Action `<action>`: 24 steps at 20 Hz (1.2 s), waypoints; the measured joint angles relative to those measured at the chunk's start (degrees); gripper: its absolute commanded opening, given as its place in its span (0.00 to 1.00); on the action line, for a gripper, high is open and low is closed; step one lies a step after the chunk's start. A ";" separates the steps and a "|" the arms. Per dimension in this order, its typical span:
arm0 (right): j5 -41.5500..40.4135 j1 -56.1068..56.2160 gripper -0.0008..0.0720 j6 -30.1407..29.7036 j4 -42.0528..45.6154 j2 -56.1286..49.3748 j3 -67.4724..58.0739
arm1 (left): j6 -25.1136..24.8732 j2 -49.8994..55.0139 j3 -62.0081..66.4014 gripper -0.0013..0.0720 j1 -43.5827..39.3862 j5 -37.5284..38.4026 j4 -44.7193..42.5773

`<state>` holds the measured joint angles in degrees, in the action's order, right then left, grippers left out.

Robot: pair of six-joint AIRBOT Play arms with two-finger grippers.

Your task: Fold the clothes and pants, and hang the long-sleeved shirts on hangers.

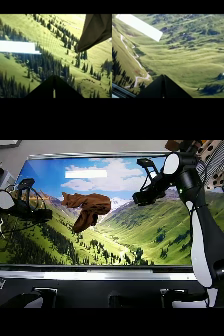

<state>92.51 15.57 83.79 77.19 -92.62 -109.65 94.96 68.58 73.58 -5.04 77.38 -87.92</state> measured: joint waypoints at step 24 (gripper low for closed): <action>-0.02 0.00 0.05 0.00 -0.02 0.00 0.00 | 0.04 0.00 0.00 0.05 0.00 -1.29 0.00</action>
<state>92.49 15.57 83.79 77.17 -92.62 -109.65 95.00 68.58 73.58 -5.04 76.09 -87.92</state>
